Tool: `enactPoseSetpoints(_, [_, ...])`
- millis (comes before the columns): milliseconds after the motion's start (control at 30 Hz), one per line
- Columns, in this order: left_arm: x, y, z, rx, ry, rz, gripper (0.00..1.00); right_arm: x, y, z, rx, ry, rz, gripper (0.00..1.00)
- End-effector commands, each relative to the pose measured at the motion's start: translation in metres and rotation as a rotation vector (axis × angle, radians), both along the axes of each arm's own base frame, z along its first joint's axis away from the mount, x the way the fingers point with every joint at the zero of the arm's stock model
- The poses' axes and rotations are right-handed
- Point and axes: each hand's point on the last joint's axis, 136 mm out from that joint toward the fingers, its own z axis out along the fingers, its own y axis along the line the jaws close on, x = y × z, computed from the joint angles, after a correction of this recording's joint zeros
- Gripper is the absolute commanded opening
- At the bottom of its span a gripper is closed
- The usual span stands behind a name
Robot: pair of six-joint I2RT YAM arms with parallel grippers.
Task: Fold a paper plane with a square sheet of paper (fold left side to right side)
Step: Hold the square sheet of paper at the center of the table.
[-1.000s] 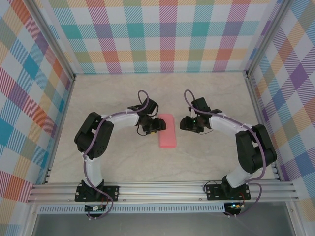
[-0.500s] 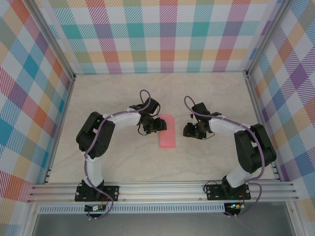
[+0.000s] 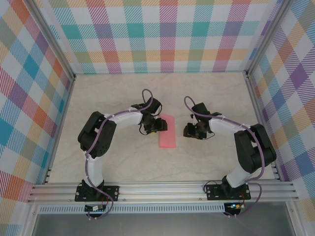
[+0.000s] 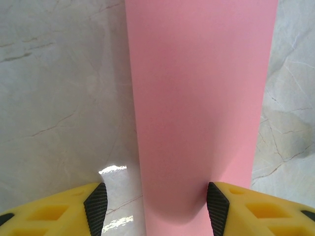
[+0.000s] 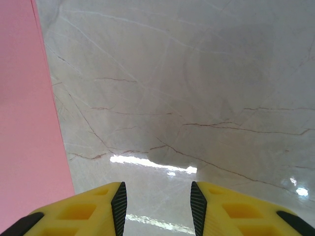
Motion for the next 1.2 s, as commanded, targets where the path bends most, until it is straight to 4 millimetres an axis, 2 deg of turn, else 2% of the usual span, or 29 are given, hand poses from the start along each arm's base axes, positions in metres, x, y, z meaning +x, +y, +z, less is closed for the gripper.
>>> enactPoseSetpoints(0, [-0.01, -0.011, -0.011, 0.007, 0.028, -0.052, 0.59, -0.008, -0.004, -0.002, -0.013, 0.016, 0.019, 0.41])
enactPoseSetpoints(700, [-0.012, -0.011, -0.017, 0.028, 0.042, -0.066, 0.59, -0.005, 0.006, 0.016, 0.05, -0.025, 0.027, 0.43])
enactPoseSetpoints(1000, [-0.013, -0.011, -0.02, 0.037, 0.043, -0.07, 0.6, -0.006, 0.019, 0.023, 0.099, -0.038, 0.044, 0.43])
enactPoseSetpoints(1167, [-0.012, -0.011, -0.02, 0.04, 0.043, -0.067, 0.6, -0.003, 0.036, 0.026, 0.188, -0.038, 0.049, 0.41])
